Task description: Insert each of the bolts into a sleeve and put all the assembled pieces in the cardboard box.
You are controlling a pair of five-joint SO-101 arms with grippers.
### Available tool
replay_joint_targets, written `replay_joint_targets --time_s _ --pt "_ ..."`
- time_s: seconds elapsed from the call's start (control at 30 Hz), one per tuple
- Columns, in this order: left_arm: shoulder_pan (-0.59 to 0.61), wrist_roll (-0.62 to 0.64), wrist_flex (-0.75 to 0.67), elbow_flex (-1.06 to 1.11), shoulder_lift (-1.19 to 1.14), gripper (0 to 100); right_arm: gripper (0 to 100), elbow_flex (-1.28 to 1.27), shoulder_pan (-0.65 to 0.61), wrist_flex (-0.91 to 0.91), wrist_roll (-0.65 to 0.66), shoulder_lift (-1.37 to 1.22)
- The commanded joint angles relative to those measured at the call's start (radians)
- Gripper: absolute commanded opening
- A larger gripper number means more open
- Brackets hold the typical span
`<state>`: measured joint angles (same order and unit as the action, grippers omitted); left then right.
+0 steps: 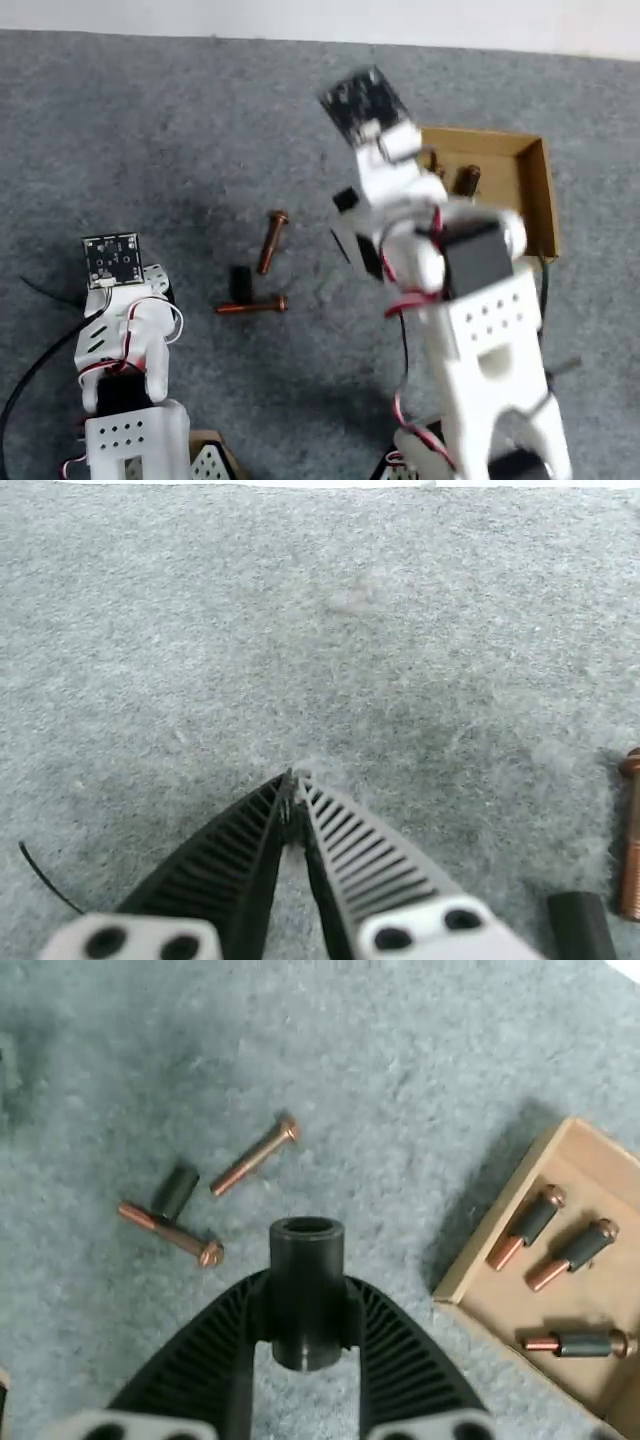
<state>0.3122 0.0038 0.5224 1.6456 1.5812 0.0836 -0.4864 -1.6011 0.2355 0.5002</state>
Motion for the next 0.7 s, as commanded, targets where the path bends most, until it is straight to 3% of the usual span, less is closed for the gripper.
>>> replay_joint_targets --time_s 0.0,0.4,0.67 --pt "-0.016 -0.005 -0.02 -0.005 0.013 1 0.5 -0.458 0.013 0.245 -0.005 0.3" --pt "-0.019 -0.04 -0.02 -0.004 0.013 1 0.5 -1.349 0.013 0.748 -0.009 0.831" --pt "-0.03 -0.04 -0.02 -0.004 0.013 1 0.5 -1.581 0.117 0.783 -0.009 1.142"
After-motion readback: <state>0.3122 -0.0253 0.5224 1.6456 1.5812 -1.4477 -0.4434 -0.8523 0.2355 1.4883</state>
